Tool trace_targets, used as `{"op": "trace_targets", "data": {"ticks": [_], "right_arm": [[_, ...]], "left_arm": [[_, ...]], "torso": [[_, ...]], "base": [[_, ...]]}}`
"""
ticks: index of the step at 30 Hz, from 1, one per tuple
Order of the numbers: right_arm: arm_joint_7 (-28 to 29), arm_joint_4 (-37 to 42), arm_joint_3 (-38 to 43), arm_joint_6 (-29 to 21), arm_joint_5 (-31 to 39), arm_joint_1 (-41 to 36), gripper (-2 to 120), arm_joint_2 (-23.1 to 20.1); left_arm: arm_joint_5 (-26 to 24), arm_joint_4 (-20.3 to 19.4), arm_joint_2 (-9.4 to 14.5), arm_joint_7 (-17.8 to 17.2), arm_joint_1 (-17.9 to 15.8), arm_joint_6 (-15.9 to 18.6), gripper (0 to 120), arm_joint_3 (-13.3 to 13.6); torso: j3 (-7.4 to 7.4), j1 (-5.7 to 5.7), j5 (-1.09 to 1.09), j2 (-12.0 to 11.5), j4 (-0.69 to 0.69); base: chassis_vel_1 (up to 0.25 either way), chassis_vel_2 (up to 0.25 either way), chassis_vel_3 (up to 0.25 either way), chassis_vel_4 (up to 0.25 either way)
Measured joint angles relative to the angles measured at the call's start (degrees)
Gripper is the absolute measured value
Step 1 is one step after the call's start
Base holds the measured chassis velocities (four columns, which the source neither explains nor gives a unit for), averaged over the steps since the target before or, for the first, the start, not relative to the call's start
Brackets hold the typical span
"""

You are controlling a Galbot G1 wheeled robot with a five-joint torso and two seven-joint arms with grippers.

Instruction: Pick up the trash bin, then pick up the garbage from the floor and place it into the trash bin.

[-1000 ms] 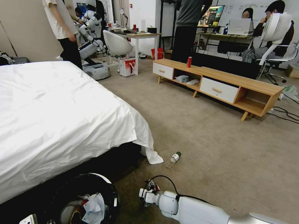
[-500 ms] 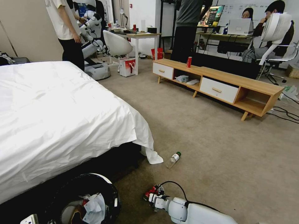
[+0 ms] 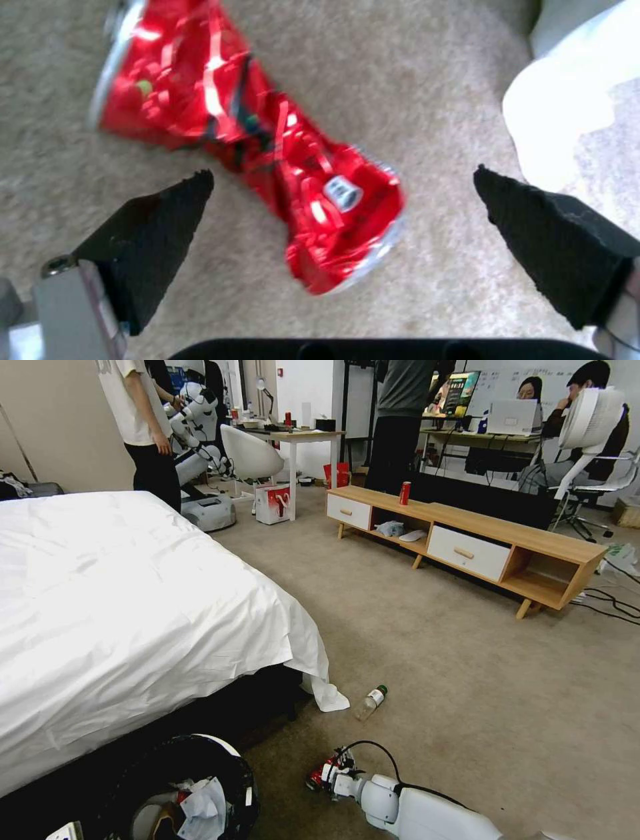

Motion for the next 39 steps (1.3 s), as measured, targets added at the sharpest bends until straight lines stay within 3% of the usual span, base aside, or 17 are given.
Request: {"op": "trace_targets", "data": {"ticks": [39], "right_arm": [[-0.89,-13.87,-0.54,10.02,1.17,1.24,99,8.79]], "left_arm": [[-0.06,0.18,-0.17,0.22,-0.09,-0.12,0,0.27]], "torso": [[-0.01,0.00,-0.02,0.00,-0.01]], "base": [[0.000,0.000,0.000,0.000]]}}
